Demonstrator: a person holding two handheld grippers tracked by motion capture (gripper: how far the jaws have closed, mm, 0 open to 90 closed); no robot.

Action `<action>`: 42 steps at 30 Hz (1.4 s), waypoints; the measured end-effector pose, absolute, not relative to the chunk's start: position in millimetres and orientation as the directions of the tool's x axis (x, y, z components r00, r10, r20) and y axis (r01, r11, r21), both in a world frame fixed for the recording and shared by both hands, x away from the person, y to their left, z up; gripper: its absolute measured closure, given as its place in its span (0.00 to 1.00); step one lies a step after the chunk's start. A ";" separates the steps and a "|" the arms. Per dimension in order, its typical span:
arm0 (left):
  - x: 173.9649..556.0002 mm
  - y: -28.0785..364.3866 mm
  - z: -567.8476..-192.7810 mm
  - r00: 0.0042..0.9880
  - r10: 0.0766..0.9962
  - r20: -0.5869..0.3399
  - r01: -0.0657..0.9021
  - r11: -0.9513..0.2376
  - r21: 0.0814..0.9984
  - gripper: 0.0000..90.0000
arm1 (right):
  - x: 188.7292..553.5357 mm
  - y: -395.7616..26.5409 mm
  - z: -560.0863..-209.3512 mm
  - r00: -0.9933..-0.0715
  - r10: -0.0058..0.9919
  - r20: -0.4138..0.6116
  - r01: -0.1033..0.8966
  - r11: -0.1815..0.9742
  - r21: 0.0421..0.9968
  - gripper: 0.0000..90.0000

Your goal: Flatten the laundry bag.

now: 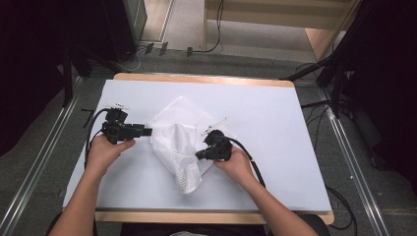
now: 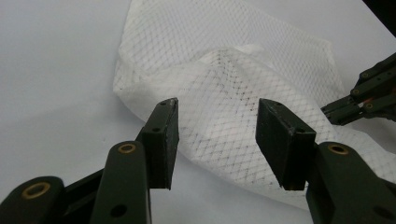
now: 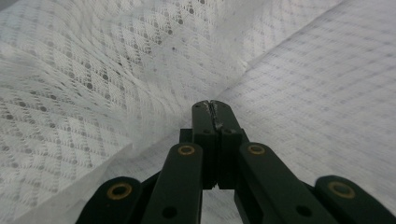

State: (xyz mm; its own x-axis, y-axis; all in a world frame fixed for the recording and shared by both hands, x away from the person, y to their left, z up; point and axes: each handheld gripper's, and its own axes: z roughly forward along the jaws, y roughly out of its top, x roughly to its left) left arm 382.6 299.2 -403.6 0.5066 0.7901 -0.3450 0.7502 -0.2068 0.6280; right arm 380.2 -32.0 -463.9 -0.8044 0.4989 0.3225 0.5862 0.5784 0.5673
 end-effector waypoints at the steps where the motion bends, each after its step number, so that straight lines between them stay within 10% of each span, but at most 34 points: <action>1: 382.9 300.8 -404.2 0.504 0.792 -0.346 0.751 -0.203 0.629 0.56 | 380.9 -30.8 -464.8 -0.803 0.492 0.337 0.590 0.574 0.568 1.00; 42: 361.1 305.9 -368.4 0.504 0.816 -0.281 0.722 -0.220 0.656 0.51 | 333.9 65.4 -436.3 -0.909 0.217 0.355 0.410 0.610 0.678 1.00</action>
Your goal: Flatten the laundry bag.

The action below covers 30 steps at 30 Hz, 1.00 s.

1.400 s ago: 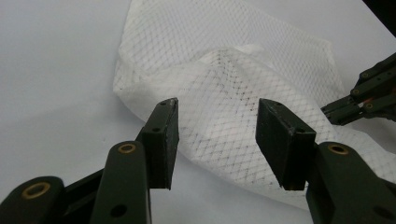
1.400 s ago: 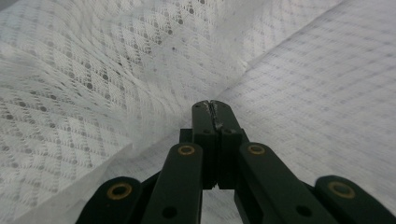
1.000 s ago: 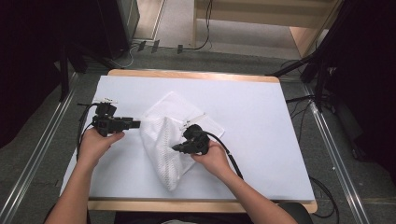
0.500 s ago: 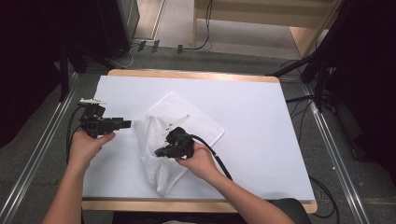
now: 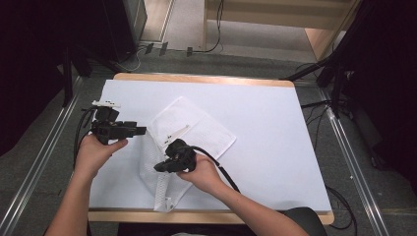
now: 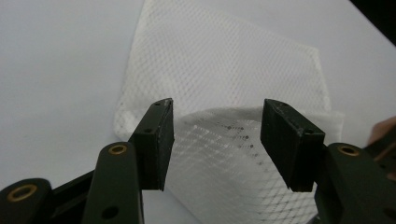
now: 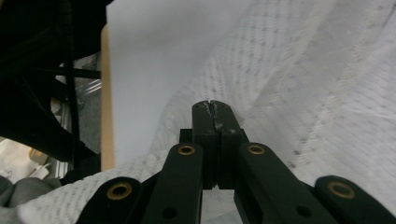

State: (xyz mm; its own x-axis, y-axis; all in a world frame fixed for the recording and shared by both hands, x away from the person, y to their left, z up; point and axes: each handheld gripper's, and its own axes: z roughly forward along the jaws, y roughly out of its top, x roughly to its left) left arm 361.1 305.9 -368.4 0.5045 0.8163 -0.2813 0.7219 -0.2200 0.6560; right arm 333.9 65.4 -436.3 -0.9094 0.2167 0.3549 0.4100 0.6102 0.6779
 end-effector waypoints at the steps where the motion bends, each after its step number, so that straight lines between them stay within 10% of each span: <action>1: 361.1 305.9 -368.4 0.504 0.816 -0.281 0.722 -0.220 0.656 0.51 | 333.9 65.4 -436.3 -0.909 0.217 0.355 0.410 0.610 0.678 1.00; 30: 428.0 316.7 -399.8 0.501 0.808 -0.309 0.764 -0.245 0.597 0.55 | 375.4 -71.4 -428.1 -0.787 0.551 0.277 0.566 0.467 0.679 0.90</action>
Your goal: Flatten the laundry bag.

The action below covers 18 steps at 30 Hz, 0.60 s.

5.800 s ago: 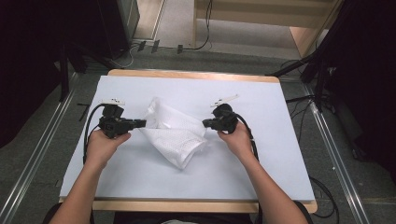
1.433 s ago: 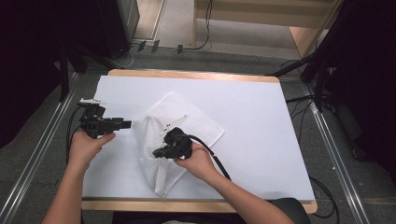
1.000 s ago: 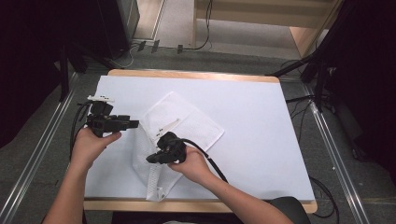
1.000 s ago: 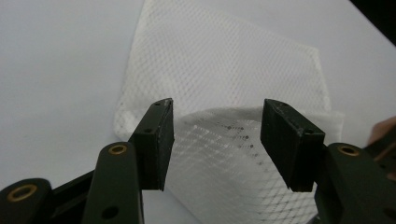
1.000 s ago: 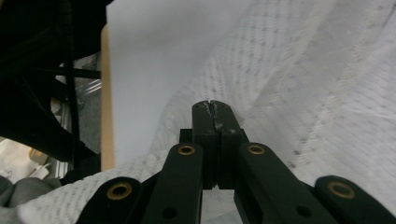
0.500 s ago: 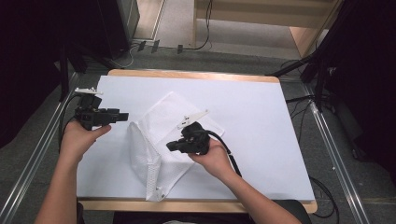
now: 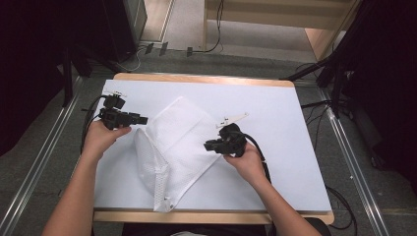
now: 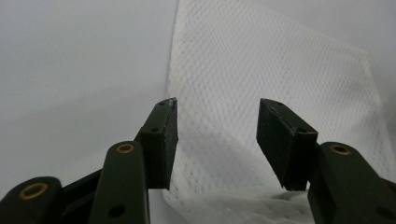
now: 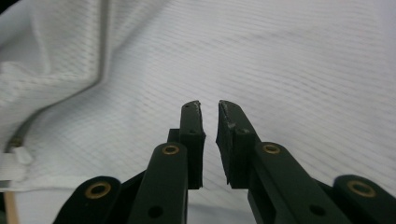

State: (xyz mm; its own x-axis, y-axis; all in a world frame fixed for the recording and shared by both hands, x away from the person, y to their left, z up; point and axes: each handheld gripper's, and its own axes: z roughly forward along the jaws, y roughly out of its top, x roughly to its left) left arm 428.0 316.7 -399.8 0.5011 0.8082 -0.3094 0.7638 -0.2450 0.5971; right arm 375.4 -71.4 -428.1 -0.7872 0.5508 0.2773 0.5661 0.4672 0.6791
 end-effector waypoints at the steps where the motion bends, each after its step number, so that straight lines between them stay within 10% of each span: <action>1: 429.6 316.7 -402.3 0.499 0.809 -0.310 0.764 -0.242 0.598 0.55 | 377.8 -76.0 -430.2 -0.781 0.563 0.270 0.569 0.463 0.680 0.88; 18: 439.4 310.2 -433.4 0.514 0.810 -0.283 0.775 -0.298 0.557 0.55 | 410.6 -129.2 -453.6 -0.631 0.739 0.235 0.672 0.370 0.642 0.75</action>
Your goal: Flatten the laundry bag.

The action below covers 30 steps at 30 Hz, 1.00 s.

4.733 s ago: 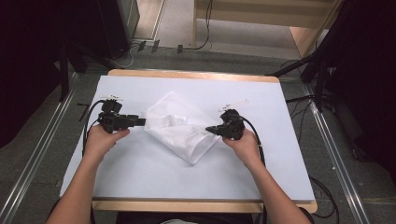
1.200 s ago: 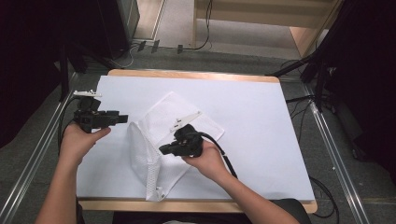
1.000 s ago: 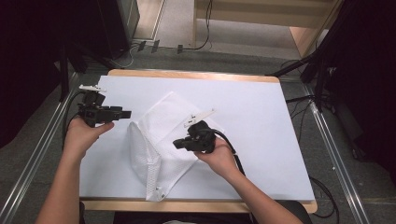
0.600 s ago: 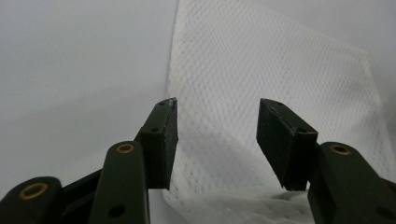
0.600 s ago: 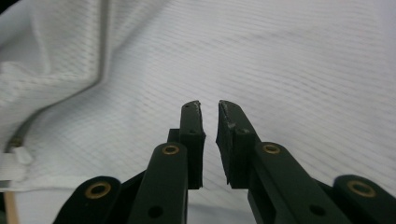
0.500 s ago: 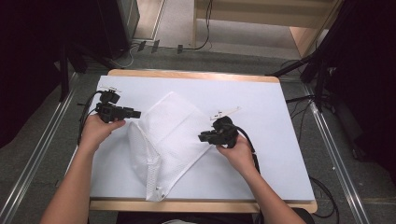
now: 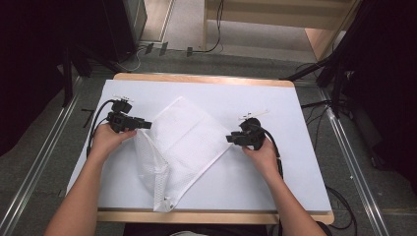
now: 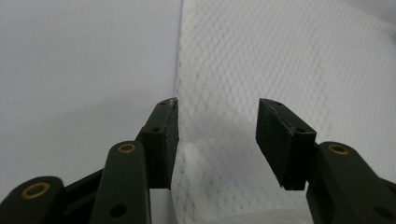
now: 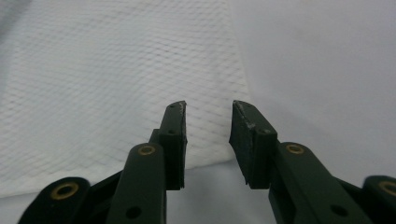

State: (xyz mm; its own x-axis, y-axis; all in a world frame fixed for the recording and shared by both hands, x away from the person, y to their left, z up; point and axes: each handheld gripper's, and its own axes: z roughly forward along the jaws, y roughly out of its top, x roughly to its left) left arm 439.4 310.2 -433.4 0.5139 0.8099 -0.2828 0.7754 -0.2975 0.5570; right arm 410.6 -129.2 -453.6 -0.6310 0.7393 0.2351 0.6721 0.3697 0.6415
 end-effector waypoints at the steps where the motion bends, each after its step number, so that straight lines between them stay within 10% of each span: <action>1: 439.6 309.3 -435.1 0.520 0.810 -0.272 0.771 -0.307 0.557 0.55 | 412.1 -131.1 -454.9 -0.626 0.746 0.229 0.674 0.369 0.640 0.74; 9: 439.5 309.6 -444.8 0.533 0.805 -0.261 0.767 -0.329 0.551 0.58 | 419.7 -137.0 -462.7 -0.583 0.785 0.210 0.697 0.350 0.626 0.72; 19: 433.9 305.6 -444.9 0.565 0.790 -0.238 0.764 -0.392 0.513 1.00 | 418.5 -127.6 -464.0 -0.596 0.775 0.210 0.707 0.383 0.594 0.97; 30: 428.5 301.1 -440.6 0.561 0.769 -0.306 0.772 -0.351 0.530 1.00 | 441.7 -145.6 -452.3 -0.566 0.787 0.245 0.724 0.332 0.605 1.00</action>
State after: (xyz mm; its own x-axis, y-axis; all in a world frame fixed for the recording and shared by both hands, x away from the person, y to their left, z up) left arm 428.5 301.1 -440.6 0.5607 0.7693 -0.3063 0.7716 -0.3511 0.5305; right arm 441.7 -145.6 -452.3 -0.5662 0.7870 0.2450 0.7238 0.3325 0.6047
